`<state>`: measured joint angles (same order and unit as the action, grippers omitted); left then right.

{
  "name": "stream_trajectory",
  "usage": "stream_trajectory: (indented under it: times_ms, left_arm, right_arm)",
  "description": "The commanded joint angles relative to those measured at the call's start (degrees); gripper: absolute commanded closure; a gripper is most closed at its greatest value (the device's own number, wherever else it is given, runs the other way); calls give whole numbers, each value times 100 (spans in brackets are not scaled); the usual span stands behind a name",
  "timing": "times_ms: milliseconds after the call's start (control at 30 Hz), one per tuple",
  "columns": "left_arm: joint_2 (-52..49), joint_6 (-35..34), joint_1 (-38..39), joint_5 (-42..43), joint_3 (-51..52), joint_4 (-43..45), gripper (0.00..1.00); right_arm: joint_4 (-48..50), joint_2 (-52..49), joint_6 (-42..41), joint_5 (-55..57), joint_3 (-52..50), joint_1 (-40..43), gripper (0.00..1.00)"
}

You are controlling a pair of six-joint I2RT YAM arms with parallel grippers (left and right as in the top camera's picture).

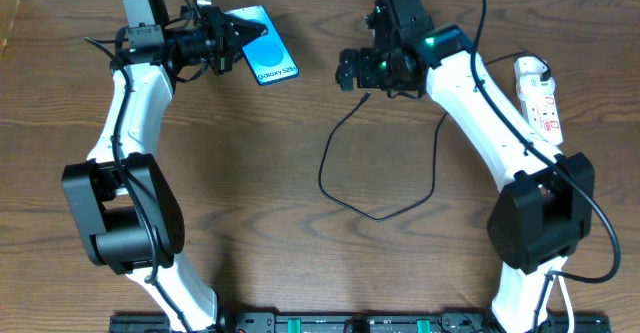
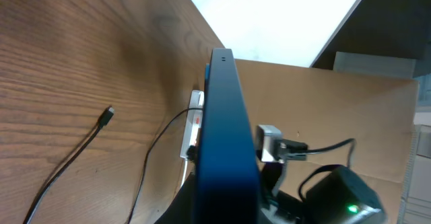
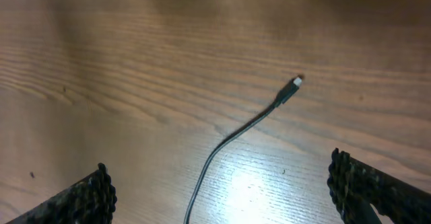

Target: Plug charger to phone and switch on socket

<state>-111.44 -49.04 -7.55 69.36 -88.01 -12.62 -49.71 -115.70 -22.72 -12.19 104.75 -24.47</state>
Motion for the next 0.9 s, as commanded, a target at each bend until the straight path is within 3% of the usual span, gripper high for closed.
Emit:
stream_trajectory:
  times_ms: [0, 167, 233, 300, 367, 867]
  left_arm:
    - [149, 96, -15, 267, -105, 26, 93]
    - [149, 96, -15, 267, -105, 28, 93]
    - [149, 96, -15, 267, -105, 26, 93]
    - [149, 96, -15, 267, -105, 26, 93]
    - [149, 96, -15, 267, -105, 26, 93]
    - [149, 96, -15, 267, -105, 26, 93]
  right_arm:
    - [-216, -470, 264, 323, 387, -31, 1]
    - [-173, -841, 203, 83, 452, -70, 1]
    - [-63, -955, -186, 92, 420, -76, 1]
    - [83, -1110, -879, 92, 343, -76, 27]
    - [192, -1220, -1246, 96, 282, -70, 39]
    - [470, -1740, -1891, 520, 219, -79, 59]
